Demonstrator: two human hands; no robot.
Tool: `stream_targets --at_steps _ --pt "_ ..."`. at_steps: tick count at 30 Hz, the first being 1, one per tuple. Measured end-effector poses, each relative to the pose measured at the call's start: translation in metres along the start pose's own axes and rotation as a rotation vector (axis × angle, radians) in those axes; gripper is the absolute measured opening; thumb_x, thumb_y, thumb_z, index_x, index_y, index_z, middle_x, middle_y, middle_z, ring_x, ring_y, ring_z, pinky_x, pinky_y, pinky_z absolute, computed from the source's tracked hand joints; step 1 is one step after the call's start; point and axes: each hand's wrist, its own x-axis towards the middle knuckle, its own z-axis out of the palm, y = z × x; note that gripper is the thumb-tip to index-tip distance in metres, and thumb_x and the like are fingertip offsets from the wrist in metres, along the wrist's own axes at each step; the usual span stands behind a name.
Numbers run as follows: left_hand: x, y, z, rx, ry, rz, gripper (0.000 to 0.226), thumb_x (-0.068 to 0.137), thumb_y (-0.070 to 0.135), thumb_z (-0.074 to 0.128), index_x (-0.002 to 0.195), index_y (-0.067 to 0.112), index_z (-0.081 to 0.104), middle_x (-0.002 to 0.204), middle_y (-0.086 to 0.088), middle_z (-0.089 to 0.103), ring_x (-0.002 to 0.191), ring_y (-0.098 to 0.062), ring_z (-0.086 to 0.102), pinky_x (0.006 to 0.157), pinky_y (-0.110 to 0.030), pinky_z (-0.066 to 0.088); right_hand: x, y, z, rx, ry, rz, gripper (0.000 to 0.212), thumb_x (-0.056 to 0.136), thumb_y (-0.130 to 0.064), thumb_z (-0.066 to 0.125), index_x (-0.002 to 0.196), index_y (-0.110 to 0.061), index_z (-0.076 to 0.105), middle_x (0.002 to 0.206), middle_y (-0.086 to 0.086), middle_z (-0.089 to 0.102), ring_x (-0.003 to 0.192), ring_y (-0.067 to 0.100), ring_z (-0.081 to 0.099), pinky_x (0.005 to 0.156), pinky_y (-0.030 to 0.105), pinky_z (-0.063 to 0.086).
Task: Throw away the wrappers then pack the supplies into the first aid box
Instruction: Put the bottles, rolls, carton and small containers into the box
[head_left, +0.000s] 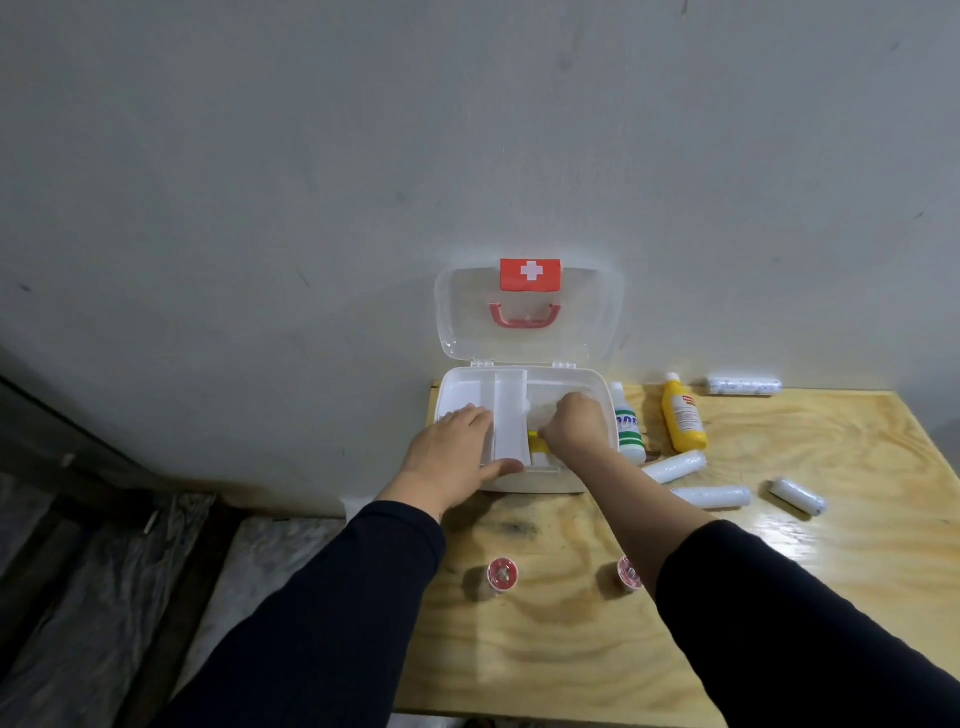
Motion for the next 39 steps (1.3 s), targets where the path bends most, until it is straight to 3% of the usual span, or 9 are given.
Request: stream_targets --at_steps 6,12,16,18,19,22,30,36,39 --pt "0.003 -0.001 -0.001 0.007 -0.027 -0.004 0.077 0.084 0.070 0.048 0.137 0.015 0.044 0.136 0.000 0.052 0.122 -0.019 0.051 0.097 -0.033 0.046 0.000 0.007 -0.010 0.099 0.018 -0.004 0.031 0.092 -0.004 0.053 0.122 0.000 0.058 0.125 0.015 0.062 0.115 0.029 0.059 0.097 0.033 0.049" --pt "0.005 0.000 -0.004 0.016 -0.061 -0.015 0.075 0.084 0.069 0.049 0.136 0.016 0.045 0.134 0.001 0.053 0.119 -0.020 0.053 0.091 -0.033 0.046 0.010 0.037 -0.054 0.334 0.312 -0.035 0.033 0.087 -0.003 0.046 0.111 -0.009 0.069 0.112 0.016 0.070 0.100 0.032 0.066 0.085 0.031 0.051" --pt "0.004 0.003 -0.006 0.047 -0.084 -0.040 0.077 0.087 0.067 0.047 0.141 0.013 0.041 0.146 -0.003 0.046 0.131 -0.022 0.047 0.101 -0.037 0.045 0.018 0.064 -0.067 0.266 0.232 0.073 0.031 0.085 0.001 0.050 0.111 0.001 0.067 0.110 0.020 0.070 0.103 0.036 0.064 0.089 0.039 0.053" --pt "0.003 0.006 -0.006 0.065 -0.086 -0.041 0.080 0.088 0.066 0.045 0.146 0.013 0.034 0.153 -0.002 0.038 0.137 -0.023 0.041 0.106 -0.037 0.041 0.017 0.071 -0.062 0.124 0.096 0.102 0.017 0.089 -0.010 0.059 0.086 0.004 0.066 0.087 0.016 0.069 0.094 0.034 0.063 0.070 0.035 0.054" --pt "0.002 0.007 -0.005 0.065 -0.093 -0.044 0.082 0.088 0.065 0.044 0.150 0.013 0.029 0.158 -0.002 0.030 0.142 -0.023 0.034 0.110 -0.038 0.037 0.018 0.074 -0.057 0.089 0.052 0.119 0.027 0.090 -0.018 0.061 0.069 -0.001 0.057 0.073 0.011 0.062 0.086 0.031 0.060 0.057 0.031 0.046" --pt "0.002 0.007 -0.001 0.078 -0.110 -0.035 0.086 0.092 0.063 0.038 0.156 0.011 0.013 0.164 -0.004 0.010 0.151 -0.021 0.011 0.121 -0.034 0.015 0.025 0.082 -0.039 0.080 -0.001 0.129 0.044 0.088 -0.028 0.062 0.056 -0.010 0.038 0.075 0.010 0.055 0.079 0.028 0.054 0.062 0.029 0.037" --pt "0.002 0.002 0.014 0.111 -0.091 -0.017 0.085 0.095 0.062 0.026 0.156 0.008 0.002 0.165 -0.007 -0.001 0.152 -0.018 0.000 0.122 -0.032 0.001 0.025 0.080 -0.039 0.238 -0.054 0.196 0.028 0.084 -0.026 0.065 0.072 -0.003 0.056 0.065 0.007 0.058 0.058 0.021 0.054 0.051 0.025 0.039" --pt "-0.001 0.004 0.012 0.117 -0.093 -0.013 0.083 0.096 0.061 0.024 0.156 0.008 0.003 0.165 -0.008 0.001 0.152 -0.019 0.000 0.123 -0.034 0.003 0.008 0.067 -0.071 0.378 0.211 0.107 0.045 0.079 -0.023 0.068 0.118 -0.006 0.055 0.101 0.010 0.067 0.088 0.028 0.065 0.074 0.037 0.053" --pt "-0.001 0.005 0.011 0.104 -0.109 -0.019 0.084 0.095 0.061 0.025 0.156 0.008 0.003 0.165 -0.007 0.000 0.152 -0.019 0.000 0.123 -0.034 0.002 0.000 0.052 -0.085 0.439 0.237 0.015 0.053 0.079 -0.022 0.070 0.127 -0.010 0.051 0.106 0.006 0.066 0.082 0.021 0.063 0.079 0.040 0.056"
